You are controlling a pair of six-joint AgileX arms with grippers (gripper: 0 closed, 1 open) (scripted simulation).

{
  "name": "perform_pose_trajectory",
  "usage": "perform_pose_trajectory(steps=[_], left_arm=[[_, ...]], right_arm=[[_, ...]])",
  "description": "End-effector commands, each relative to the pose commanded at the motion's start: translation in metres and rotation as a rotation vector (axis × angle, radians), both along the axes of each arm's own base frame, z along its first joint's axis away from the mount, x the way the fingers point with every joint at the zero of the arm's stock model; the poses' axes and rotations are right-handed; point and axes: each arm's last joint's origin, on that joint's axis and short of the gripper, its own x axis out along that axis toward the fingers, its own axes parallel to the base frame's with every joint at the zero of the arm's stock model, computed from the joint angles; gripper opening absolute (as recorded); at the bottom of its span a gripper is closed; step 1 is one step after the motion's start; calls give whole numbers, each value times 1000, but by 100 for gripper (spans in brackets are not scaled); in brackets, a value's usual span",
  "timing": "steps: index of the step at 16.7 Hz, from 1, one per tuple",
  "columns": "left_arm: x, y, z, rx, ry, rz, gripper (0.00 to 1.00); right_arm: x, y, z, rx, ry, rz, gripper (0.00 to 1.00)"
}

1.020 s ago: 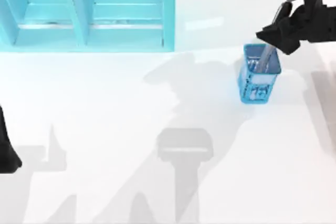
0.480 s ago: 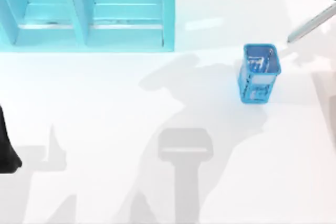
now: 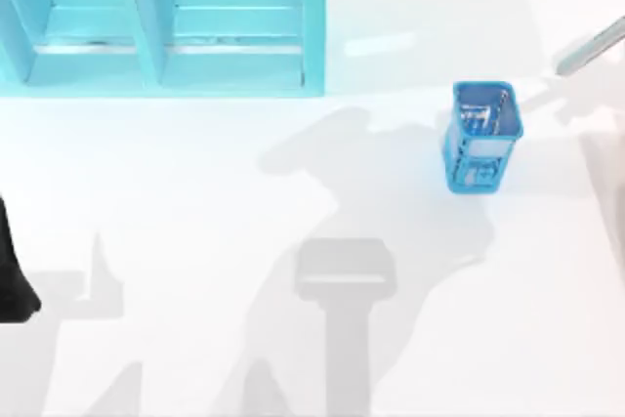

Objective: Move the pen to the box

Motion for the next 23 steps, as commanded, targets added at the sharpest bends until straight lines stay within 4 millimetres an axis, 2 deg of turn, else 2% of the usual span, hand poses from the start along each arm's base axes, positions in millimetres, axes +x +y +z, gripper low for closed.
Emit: perform_pose_trajectory(steps=[3,7,10,12,19,23], left_arm=[[0,0,0,0,0,0,100],[0,0,0,0,0,0,100],[0,0,0,0,0,0,100],[0,0,0,0,0,0,100],[0,0,0,0,0,0,100],[0,0,0,0,0,0,100]], right_arm=[[-28,-16,19,-98,55,-116,0],[-86,-39,51,-300,160,-332,0],[-129,-45,70,-427,228,-451,0],[-146,-46,77,-470,253,-489,0],[-147,-43,75,-478,253,-490,0],[-141,-45,43,-478,257,-497,0]])
